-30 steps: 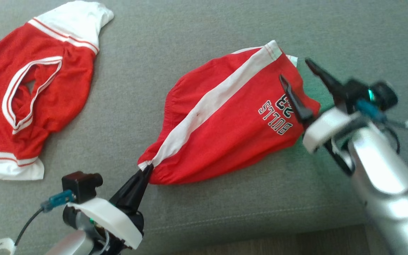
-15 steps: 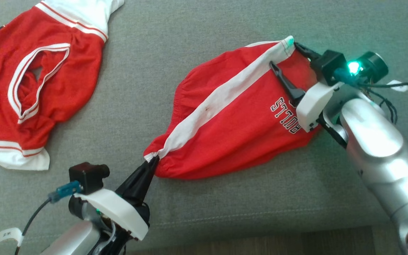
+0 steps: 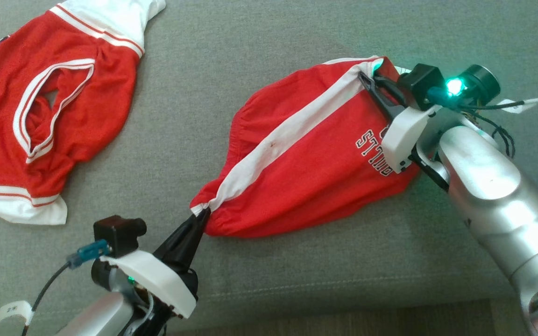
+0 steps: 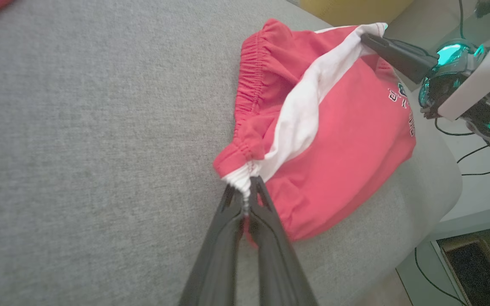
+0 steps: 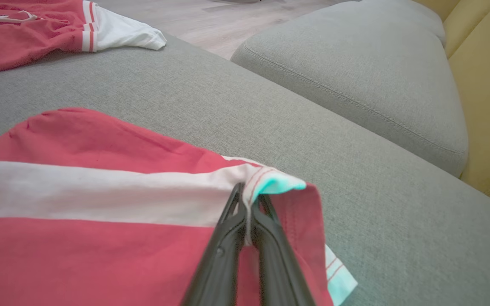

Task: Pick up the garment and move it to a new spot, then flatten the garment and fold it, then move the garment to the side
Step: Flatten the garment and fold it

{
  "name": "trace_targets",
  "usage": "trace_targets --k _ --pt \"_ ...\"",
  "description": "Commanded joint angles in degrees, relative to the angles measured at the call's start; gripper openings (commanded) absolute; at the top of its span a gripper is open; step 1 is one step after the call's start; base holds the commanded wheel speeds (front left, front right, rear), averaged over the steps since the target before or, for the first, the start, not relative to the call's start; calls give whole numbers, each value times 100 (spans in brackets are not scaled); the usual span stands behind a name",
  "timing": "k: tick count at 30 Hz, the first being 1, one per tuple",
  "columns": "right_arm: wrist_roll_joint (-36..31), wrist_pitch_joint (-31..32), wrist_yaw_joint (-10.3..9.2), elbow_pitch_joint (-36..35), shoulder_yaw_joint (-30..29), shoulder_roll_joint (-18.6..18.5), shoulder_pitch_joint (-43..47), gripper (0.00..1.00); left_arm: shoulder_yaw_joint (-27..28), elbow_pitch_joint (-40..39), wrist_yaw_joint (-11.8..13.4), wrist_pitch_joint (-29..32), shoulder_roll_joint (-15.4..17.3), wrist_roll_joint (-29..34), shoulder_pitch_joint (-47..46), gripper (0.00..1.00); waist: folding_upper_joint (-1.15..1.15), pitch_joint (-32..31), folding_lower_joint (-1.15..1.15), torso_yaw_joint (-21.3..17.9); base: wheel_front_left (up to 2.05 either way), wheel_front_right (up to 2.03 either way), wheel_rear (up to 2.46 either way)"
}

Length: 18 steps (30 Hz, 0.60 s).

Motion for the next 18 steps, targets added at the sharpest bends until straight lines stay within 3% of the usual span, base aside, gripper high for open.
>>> trace_targets --k 1,7,12,16,18 --pt "55 -71 -2 -113 61 76 -186 0 165 -106 -12 -90 97 48 -153 0 0 -3 0 -1 0 0 0" --pt "187 -76 -2 -336 48 -13 -241 0 350 -117 41 -214 113 160 -176 0 0 -105 0 -54 0 0 0" --pt "458 -76 -2 -855 -340 -279 -148 0 937 -519 80 -305 142 293 -332 0 0 -289 0 -207 0 0 0" --pt "627 -73 -2 -1224 -777 -553 -258 0 1253 -936 -32 -229 360 322 -709 0 0 -403 0 -407 0 0 0" --pt "800 118 -2 -1432 -1098 -681 -487 0 1336 -1202 -112 182 621 394 -1301 0 0 -395 0 -550 0 0 0"
